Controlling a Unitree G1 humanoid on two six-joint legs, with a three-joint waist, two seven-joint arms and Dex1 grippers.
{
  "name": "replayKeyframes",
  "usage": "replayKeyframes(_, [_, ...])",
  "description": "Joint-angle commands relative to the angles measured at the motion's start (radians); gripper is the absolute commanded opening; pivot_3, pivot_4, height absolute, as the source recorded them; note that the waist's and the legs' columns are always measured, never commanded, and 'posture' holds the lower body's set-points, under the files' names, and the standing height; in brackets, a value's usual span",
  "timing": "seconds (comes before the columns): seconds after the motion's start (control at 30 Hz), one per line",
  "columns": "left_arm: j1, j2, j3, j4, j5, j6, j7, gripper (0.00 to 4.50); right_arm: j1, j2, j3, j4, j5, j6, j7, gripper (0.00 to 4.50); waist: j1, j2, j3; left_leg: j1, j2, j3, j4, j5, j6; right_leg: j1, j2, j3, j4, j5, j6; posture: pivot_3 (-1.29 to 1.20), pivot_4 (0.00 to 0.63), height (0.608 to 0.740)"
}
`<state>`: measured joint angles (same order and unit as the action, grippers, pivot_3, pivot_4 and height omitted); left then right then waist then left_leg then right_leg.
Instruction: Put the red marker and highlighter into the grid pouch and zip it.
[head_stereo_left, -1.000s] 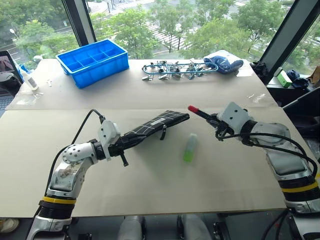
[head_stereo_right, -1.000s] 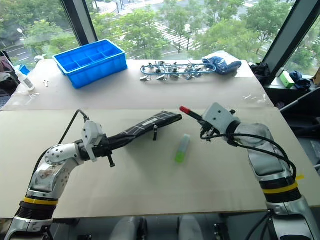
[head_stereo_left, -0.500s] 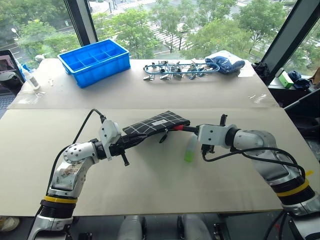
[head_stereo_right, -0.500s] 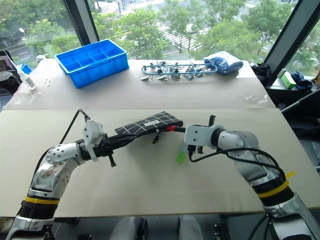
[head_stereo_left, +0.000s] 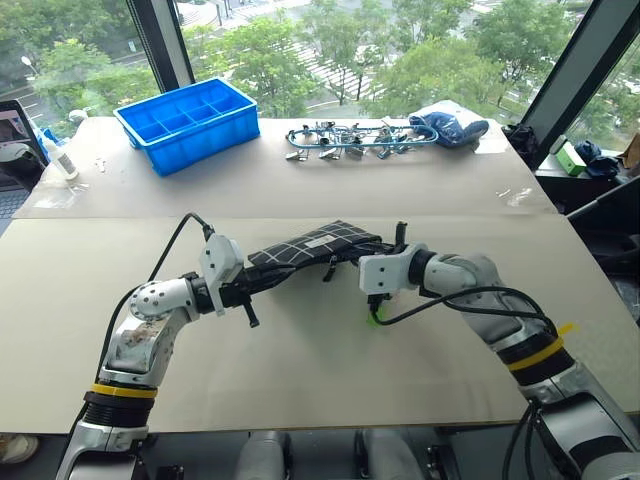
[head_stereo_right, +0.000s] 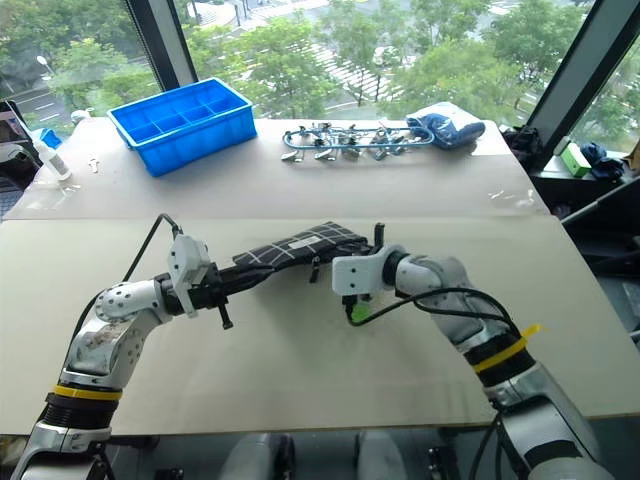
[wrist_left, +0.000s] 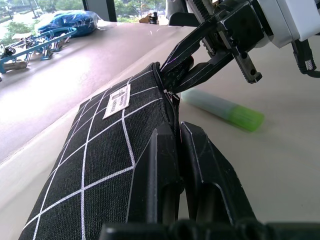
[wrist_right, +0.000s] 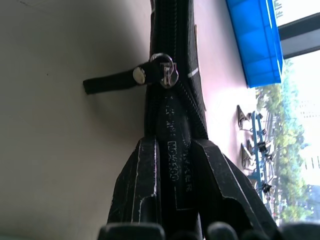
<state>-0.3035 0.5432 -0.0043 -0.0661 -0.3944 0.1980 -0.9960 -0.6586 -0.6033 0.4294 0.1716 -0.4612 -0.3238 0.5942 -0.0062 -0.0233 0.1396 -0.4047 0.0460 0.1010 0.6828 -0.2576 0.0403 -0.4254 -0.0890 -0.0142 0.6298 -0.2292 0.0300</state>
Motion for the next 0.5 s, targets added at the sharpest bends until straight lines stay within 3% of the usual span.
replayKeyframes(0.03, [-0.011,-0.005,0.006,-0.030,-0.012,-0.014,-0.003,0.00,-0.055,0.021,0.004,0.091,-0.029,-0.192,-0.097,0.53,-0.003,0.000,0.000,0.000,0.000,0.000,0.000,0.000,0.000,0.000,0.000,0.000,0.000,0.000,0.000,0.00,0.150,0.740])
replayKeyframes(0.2, [-0.003,-0.005,0.012,-0.038,-0.015,-0.013,0.003,0.00,-0.081,0.046,0.000,0.191,-0.038,-0.296,-0.135,0.53,-0.007,0.000,0.000,0.000,0.001,0.000,0.000,0.001,-0.001,0.000,0.000,0.000,0.000,0.000,0.000,0.00,0.150,0.740])
replayKeyframes(0.5, [-0.004,-0.010,0.020,-0.041,-0.021,-0.013,0.005,0.00,-0.110,0.138,-0.017,0.261,0.077,-0.316,-0.060,0.53,-0.008,0.000,0.000,0.000,0.001,0.001,0.000,0.001,-0.001,0.000,0.000,0.001,0.000,0.000,0.000,0.00,0.150,0.740])
